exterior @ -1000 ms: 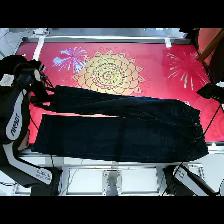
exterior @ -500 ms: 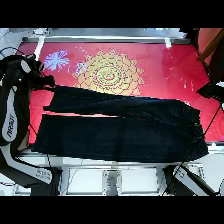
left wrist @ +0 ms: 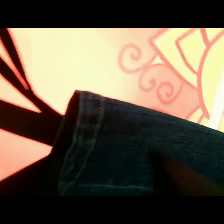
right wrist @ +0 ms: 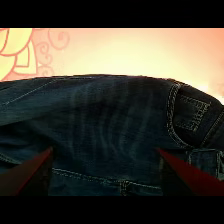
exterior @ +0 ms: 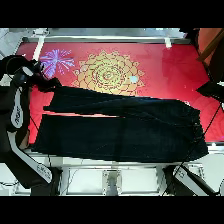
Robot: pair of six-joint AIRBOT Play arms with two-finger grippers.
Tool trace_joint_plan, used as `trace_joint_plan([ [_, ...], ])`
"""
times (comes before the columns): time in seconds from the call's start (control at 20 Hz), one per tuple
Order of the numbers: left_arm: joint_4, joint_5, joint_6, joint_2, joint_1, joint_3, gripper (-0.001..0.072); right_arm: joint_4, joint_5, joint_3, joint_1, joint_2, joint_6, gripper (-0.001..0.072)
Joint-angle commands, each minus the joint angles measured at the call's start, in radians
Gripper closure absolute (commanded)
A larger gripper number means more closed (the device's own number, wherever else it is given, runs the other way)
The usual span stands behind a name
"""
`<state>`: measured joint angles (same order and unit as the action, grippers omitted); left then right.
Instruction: Fold the clothes and pants, and hang the long-sleeved shirts on hangers.
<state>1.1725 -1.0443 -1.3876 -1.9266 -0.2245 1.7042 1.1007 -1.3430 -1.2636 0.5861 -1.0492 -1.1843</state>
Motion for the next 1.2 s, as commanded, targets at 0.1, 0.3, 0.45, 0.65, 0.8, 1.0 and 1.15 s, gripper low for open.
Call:
trace_joint_plan([
  [0.1,-0.034,-0.052,0.109,-0.005,0.005,0.024,0.0694,0.005,0.002,-0.001,-0.001,-0.001,-0.011,0.0018],
  [0.3,-0.024,-0.052,0.113,0.068,-0.002,0.052,0.0693,0.164,0.055,-0.001,-0.001,-0.003,-0.01,0.0021],
  [0.45,-0.023,-0.052,0.113,0.122,-0.008,0.059,0.0694,0.253,0.067,0.02,0.016,-0.07,-0.027,0.0058],
  [0.65,-0.022,-0.072,0.101,0.13,-0.006,0.059,0.0694,0.224,0.064,0.048,0.088,-0.291,-0.085,0.0058],
  [0.8,-0.021,-0.09,0.101,0.13,-0.007,0.059,0.0694,0.204,0.124,0.048,0.136,-0.418,-0.1,0.0058],
  [1.0,-0.021,-0.09,0.101,0.128,-0.007,0.059,0.0694,0.204,0.252,0.048,0.182,-0.479,-0.105,0.0093],
  [1.15,-0.021,-0.089,0.084,0.112,-0.007,0.059,0.0694,0.151,0.3,0.048,0.189,-0.498,-0.043,0.0095],
])
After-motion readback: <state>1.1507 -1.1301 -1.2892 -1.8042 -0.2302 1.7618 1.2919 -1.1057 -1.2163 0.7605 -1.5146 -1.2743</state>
